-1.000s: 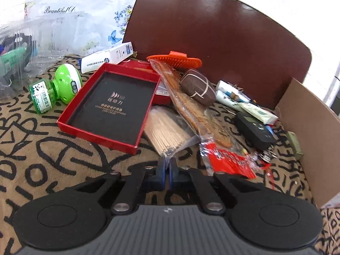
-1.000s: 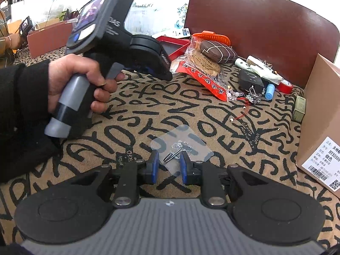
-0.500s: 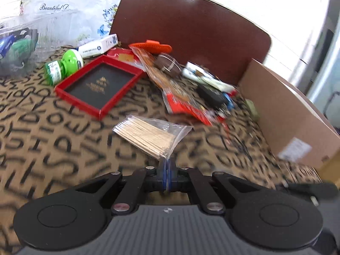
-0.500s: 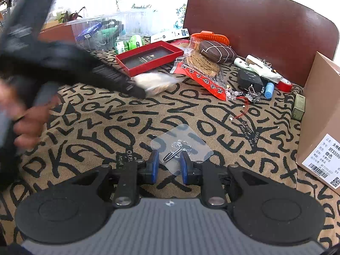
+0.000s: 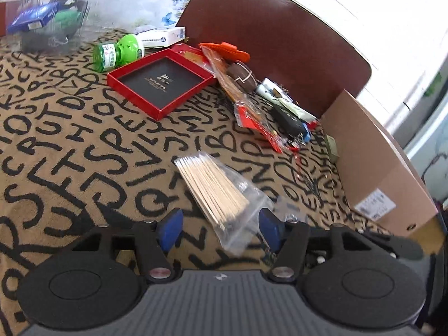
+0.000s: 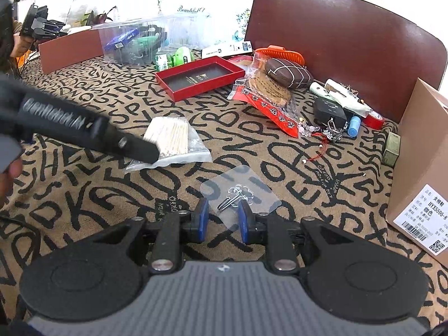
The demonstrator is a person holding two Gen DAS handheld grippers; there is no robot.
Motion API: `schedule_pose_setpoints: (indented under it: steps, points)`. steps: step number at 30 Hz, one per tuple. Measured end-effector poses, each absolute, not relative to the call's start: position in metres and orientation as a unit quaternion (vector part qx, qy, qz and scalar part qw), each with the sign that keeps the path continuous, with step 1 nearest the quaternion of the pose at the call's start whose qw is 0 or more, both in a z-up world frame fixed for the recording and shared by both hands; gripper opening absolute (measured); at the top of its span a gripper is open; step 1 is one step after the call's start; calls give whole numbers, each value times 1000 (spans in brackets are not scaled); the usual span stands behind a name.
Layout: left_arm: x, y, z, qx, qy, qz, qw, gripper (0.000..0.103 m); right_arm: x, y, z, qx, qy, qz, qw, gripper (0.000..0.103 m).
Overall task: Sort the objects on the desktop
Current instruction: 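Grasp the toothpick bag with the left gripper while the right grasps the clear keychain bag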
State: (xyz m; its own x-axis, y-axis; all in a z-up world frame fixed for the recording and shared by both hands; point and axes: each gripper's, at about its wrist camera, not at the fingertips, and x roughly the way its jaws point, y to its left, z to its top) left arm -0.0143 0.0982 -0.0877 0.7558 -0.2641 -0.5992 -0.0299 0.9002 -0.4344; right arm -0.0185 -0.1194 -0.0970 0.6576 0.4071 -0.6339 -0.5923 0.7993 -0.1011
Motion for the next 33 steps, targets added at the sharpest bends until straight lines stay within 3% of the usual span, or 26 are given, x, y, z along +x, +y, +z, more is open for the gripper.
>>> schedule_pose_setpoints:
  steps: [5, 7, 8, 9, 10, 12, 20, 29, 33]
  points:
    - [1, 97, -90, -204, 338, -60, 917, 67, -19, -116, -97, -153, 302, 284, 897, 21]
    - [3, 96, -90, -198, 338, -59, 918, 57, -19, -117, -97, -149, 305, 285, 896, 19]
    - [5, 96, -91, -189, 339, -58, 920, 36, -19, -117, -97, -146, 307, 286, 896, 17]
    - [7, 96, -92, -187, 343, -61, 919, 21, -19, -117, -96, -144, 308, 286, 896, 9]
    - [8, 98, -94, -197, 345, -69, 915, 19, -20, -117, -96, -143, 308, 287, 896, 2]
    - [7, 99, -93, -204, 346, -76, 913, 14, -22, -116, -96, -147, 304, 285, 897, 0]
    - [-2, 93, -85, -202, 339, -96, 914, 7, -29, -120, -86, -141, 289, 285, 903, 0]
    - [-7, 88, -79, -190, 330, -96, 920, 6, -31, -125, -84, -133, 285, 269, 910, 0]
    - [-7, 88, -80, -186, 333, -95, 919, 6, -24, -121, -86, -149, 284, 266, 909, 13]
